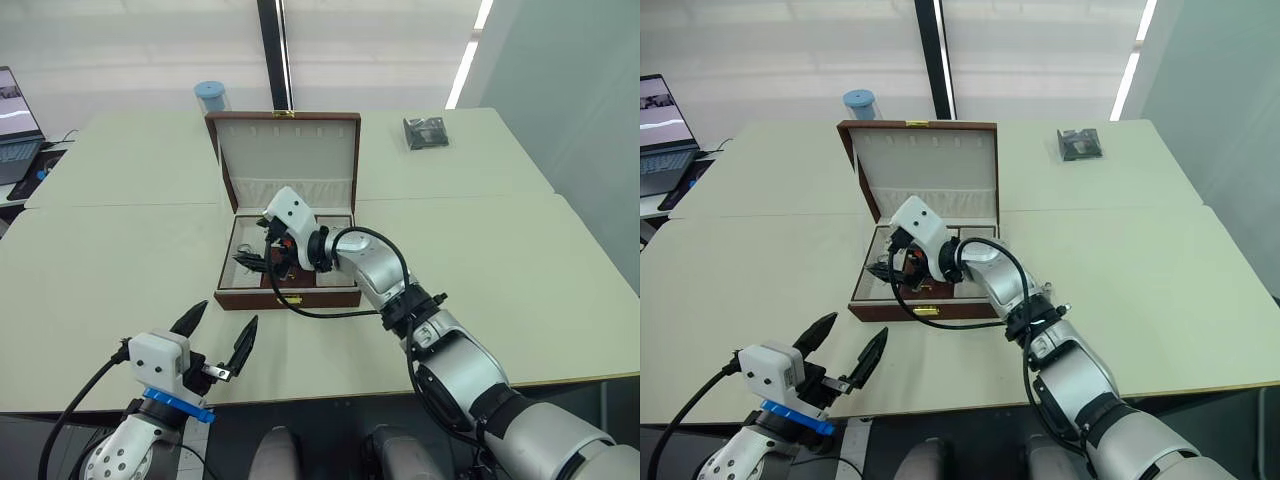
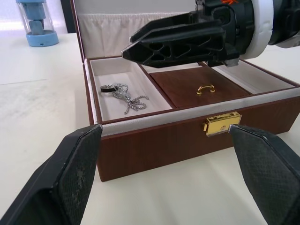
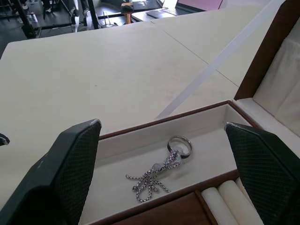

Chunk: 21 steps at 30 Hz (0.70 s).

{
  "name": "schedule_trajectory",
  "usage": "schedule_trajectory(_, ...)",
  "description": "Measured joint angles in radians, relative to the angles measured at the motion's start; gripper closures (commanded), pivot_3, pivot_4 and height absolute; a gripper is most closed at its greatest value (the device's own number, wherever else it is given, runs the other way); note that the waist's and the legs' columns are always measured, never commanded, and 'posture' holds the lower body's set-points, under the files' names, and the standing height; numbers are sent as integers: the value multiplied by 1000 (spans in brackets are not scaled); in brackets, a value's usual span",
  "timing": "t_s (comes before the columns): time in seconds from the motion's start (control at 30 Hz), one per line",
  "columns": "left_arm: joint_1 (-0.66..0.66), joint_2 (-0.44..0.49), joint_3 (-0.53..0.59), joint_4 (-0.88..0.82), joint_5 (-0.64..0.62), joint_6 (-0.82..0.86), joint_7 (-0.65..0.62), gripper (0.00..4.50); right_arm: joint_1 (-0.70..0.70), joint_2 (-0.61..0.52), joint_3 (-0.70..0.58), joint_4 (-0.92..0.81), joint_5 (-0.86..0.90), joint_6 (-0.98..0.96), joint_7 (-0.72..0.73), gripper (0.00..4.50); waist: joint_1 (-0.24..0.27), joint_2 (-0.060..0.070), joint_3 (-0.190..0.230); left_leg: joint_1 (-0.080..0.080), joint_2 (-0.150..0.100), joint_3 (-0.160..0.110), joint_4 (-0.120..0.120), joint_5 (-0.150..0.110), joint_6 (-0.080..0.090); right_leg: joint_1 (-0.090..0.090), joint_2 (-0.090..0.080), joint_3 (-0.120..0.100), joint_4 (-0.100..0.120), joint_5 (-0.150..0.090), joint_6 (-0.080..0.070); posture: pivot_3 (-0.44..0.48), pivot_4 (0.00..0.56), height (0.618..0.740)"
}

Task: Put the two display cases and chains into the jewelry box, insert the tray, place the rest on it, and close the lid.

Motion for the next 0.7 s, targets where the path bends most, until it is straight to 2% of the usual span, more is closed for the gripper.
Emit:
schedule_trajectory(0.2,-6,60,28,0,-61,59,-32,0,57,-84,-35,-121,34,12,64,29,0,0,0,0,0,0,0,0,0,0,0,0,0,0,0,0,150,740)
schedule_trajectory(0.37,6,170,127,15,-154,135,-111,0,173,-218,-59,-284,86,49,159,29,1,0,0,0,0,-1,0,0,0,0,0,-1,0,0,0,0,150,740)
schedule_trajectory(0.57,-81,319,289,184,-225,184,-216,0,341,-416,-124,-473,159,91,243,29,2,1,1,0,-1,-1,0,0,0,0,0,-1,0,0,0,0,150,740)
schedule_trajectory(0.7,-172,407,319,281,-232,211,-266,0,454,-550,-183,-574,196,110,274,29,4,1,1,0,-2,0,0,0,0,0,0,-1,-1,0,0,0,150,740)
